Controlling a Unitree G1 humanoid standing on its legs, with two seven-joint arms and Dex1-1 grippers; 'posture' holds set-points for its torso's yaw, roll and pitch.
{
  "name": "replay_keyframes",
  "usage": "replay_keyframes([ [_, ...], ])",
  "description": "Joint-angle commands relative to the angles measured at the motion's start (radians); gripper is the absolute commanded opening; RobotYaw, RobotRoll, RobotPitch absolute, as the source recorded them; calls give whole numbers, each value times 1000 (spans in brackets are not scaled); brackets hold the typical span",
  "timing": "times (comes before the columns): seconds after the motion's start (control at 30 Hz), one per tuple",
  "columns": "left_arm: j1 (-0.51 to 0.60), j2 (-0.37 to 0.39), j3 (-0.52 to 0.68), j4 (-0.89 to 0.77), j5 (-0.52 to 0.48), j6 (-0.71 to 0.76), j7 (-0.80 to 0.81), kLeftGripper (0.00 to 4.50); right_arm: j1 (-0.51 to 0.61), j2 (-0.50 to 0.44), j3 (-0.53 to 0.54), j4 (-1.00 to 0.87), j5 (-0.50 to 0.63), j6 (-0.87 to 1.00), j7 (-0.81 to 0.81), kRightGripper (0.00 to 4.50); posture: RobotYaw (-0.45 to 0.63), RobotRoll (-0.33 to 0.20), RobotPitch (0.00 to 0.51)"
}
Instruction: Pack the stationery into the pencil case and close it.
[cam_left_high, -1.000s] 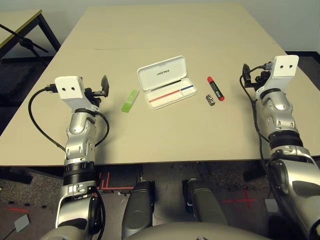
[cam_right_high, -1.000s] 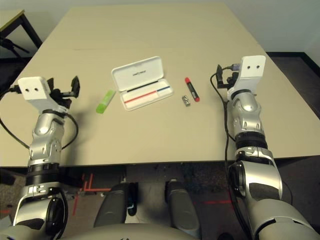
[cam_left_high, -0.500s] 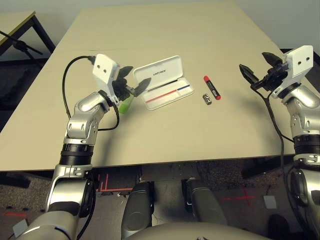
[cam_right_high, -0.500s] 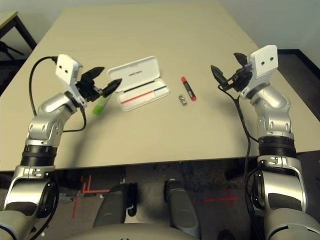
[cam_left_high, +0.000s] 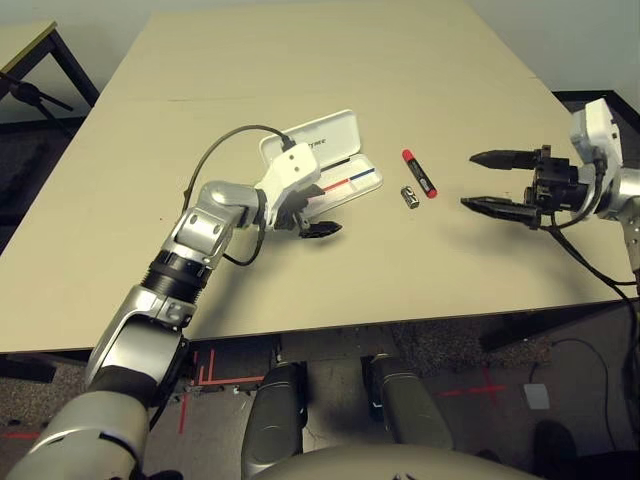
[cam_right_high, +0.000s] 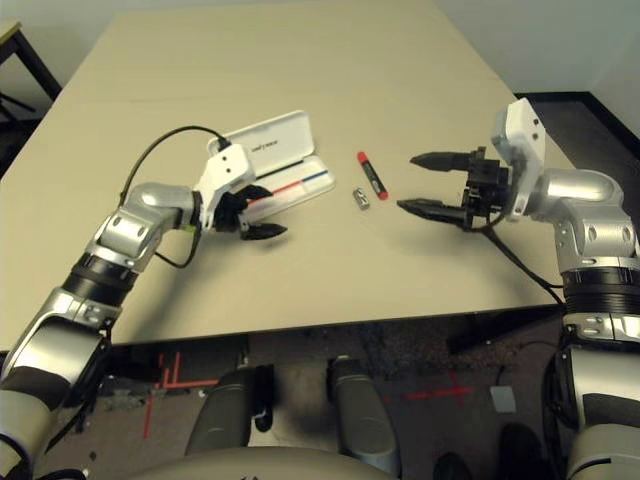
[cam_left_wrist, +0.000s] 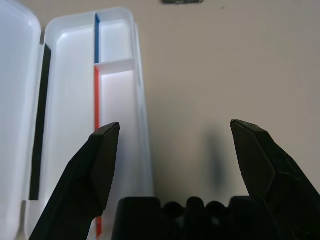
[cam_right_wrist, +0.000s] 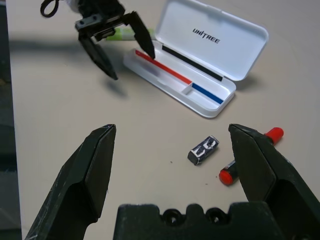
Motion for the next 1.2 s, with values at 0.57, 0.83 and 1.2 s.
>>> replay_keyframes([
  [0.57, -108, -58, -126, 214, 196, -42, -120, 4459, 21, -7, -21, -60, 10, 6, -4, 4500, -155, 0, 136],
  [0.83, -115, -71, -117, 225, 218, -29, -130, 2785, 11, 1, -14, -59, 10, 8, -12, 4500, -147, 0, 138],
  [1.2, -129, -74, -87, 238, 228, -67, -127, 35, 0, 11, -12, -43, 3, 0, -15, 4500, -143, 0, 136],
])
